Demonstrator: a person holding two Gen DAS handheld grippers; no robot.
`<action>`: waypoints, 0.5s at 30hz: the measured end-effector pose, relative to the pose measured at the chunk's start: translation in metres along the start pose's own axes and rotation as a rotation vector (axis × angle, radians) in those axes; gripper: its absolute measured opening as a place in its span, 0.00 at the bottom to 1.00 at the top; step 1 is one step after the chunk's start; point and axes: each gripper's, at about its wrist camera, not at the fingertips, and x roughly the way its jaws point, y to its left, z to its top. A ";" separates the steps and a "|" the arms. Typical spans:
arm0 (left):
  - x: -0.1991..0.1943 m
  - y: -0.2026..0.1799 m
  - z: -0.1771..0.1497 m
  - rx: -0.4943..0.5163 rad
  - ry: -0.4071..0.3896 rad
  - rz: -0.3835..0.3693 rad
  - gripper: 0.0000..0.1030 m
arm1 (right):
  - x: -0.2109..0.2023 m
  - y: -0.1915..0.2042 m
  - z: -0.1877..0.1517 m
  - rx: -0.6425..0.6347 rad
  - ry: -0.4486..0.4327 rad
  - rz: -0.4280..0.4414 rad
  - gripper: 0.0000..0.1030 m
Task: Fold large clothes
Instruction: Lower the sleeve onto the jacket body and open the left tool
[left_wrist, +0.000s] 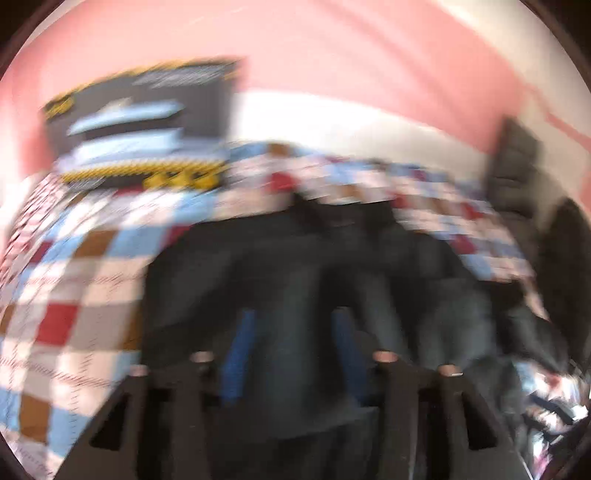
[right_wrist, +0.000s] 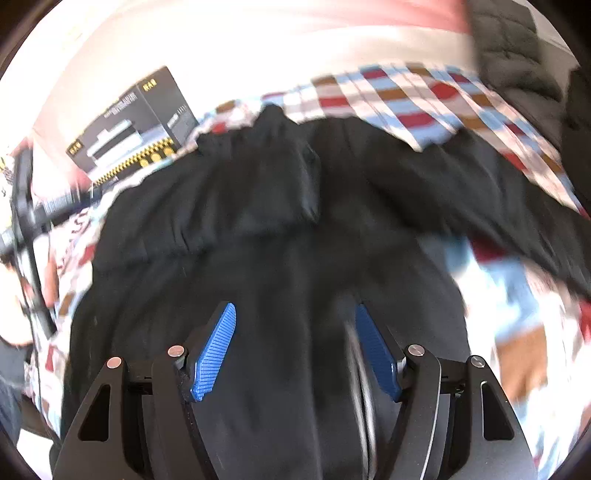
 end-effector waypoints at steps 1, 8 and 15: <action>0.008 0.018 -0.003 -0.036 0.022 0.028 0.29 | 0.009 0.005 0.013 -0.016 -0.013 0.011 0.52; 0.058 0.055 -0.041 -0.126 0.115 0.042 0.15 | 0.113 0.010 0.076 -0.019 0.087 -0.015 0.33; 0.056 0.053 -0.040 -0.105 0.127 0.028 0.15 | 0.106 -0.008 0.069 0.012 0.128 -0.050 0.32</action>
